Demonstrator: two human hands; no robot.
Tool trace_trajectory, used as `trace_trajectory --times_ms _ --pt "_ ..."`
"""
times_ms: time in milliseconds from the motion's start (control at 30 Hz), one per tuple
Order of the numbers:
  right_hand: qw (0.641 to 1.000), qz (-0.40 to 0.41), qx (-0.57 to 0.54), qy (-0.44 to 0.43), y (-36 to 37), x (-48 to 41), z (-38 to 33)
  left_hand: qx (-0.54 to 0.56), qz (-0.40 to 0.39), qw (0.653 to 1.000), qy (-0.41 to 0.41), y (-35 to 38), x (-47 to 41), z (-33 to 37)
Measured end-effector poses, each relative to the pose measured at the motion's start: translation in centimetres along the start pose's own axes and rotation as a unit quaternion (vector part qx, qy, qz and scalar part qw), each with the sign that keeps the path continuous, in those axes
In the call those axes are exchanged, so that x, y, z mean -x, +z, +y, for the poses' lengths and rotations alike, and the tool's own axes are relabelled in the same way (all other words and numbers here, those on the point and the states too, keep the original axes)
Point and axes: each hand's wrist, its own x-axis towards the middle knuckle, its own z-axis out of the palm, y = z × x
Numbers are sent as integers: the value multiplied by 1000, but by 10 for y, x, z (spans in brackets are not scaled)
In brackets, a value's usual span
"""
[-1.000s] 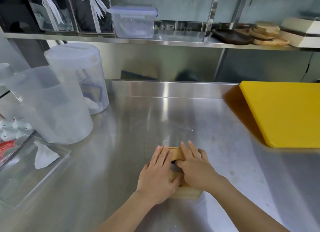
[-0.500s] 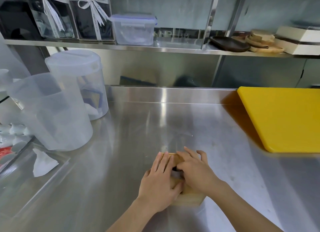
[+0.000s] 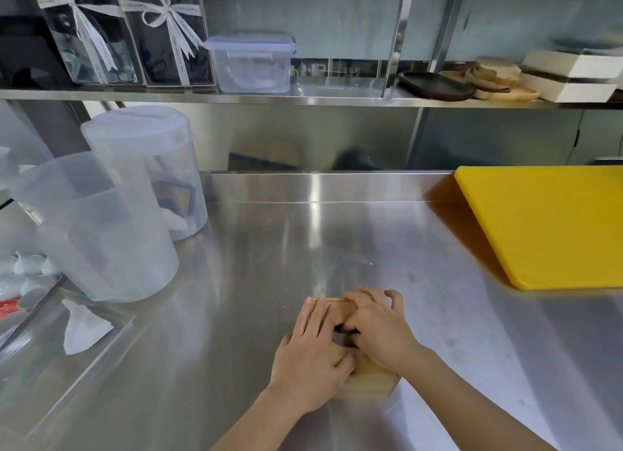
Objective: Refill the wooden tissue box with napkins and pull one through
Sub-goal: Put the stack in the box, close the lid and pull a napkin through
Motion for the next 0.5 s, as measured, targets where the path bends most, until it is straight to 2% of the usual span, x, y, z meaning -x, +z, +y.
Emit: trace_trajectory --times_ms 167,300,500 --pt "999 33 -16 -5 8 -2 2 5 2 1000 3 1 1 -1" --pt "993 90 -19 -73 12 2 11 8 -1 1000 5 1 3 -3" --pt "987 37 -96 -122 0 13 11 45 -43 998 16 -4 -1 -7"
